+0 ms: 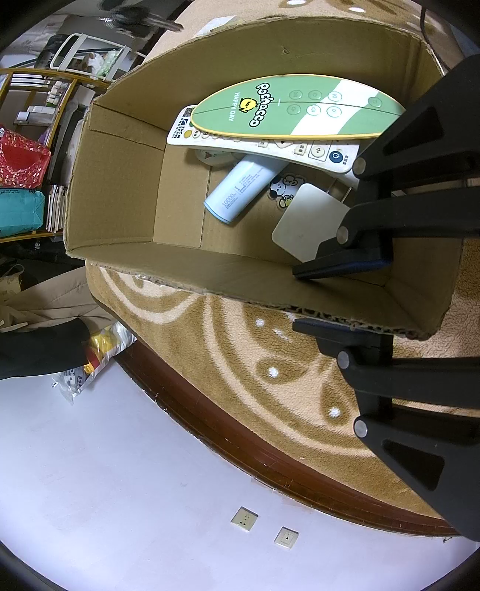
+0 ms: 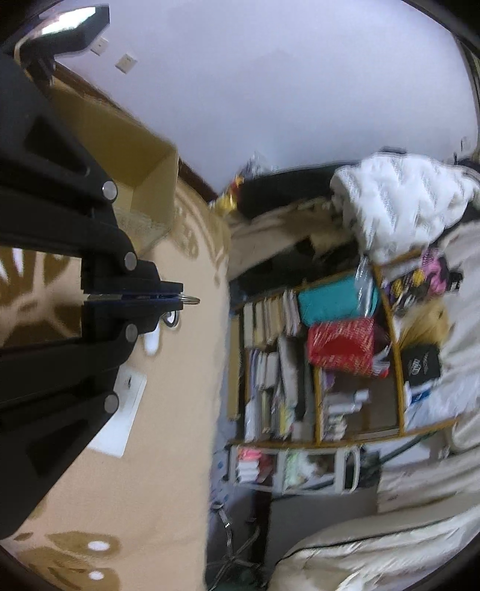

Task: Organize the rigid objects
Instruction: 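Carry the keys over the box and release them inside, then move the open right gripper back to the gold AIMA tag keys, then close the right gripper on the gold AIMA tag and lift it, then carry the tagged keys over the box and release them inside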

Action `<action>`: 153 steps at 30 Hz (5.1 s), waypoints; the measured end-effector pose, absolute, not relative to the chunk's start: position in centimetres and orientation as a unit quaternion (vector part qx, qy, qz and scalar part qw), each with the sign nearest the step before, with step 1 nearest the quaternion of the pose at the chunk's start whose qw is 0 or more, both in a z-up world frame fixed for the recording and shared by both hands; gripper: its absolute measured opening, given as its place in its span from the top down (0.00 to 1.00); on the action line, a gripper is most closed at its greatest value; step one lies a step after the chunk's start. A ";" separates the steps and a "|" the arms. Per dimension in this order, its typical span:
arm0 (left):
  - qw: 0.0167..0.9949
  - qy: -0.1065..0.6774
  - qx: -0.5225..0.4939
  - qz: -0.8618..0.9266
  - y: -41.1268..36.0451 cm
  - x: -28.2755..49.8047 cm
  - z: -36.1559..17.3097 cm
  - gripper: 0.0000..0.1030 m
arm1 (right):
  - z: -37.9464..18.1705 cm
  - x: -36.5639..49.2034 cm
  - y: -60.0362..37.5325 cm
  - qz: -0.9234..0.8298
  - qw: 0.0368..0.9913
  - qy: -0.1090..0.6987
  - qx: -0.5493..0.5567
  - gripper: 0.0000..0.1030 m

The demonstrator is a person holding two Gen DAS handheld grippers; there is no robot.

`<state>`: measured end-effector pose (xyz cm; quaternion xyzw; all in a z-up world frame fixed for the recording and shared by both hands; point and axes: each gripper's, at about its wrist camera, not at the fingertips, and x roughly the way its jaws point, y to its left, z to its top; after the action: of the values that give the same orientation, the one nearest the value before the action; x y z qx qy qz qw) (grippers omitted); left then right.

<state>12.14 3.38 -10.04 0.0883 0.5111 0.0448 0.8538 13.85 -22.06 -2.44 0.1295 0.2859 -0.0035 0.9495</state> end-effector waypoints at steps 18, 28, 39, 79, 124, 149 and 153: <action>0.853 0.513 0.089 0.045 3.4 12.1 -10.2 0.80 | -0.3 11.9 -12.2 0.130 0.948 0.280 0.075 0.99; 0.852 0.514 0.089 0.045 3.5 12.1 -10.3 0.80 | -1.5 12.4 -12.7 0.124 0.941 0.304 0.081 0.99; 0.852 0.514 0.092 0.046 3.4 12.2 -10.3 0.80 | -3.4 13.7 -17.6 0.052 0.937 0.329 0.101 0.49; 0.847 0.520 0.101 0.051 2.7 12.6 -10.7 0.79 | -16.7 15.0 -30.2 -0.107 0.876 0.450 0.135 0.02; 0.846 0.521 0.101 0.051 2.6 12.7 -10.6 0.79 | -15.4 13.8 -29.7 -0.130 0.888 0.426 0.114 0.70; 0.846 0.521 0.101 0.051 2.6 12.7 -10.7 0.79 | -6.0 12.1 -20.9 -0.021 0.943 0.320 0.088 0.70; 0.846 0.521 0.101 0.051 2.6 12.7 -10.7 0.79 | -4.3 11.9 -19.1 0.007 0.950 0.301 0.086 0.70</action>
<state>12.73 2.60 -10.69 0.1014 0.5209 0.0510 0.8460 11.92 -19.05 -4.30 0.0861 0.3015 0.0069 0.9495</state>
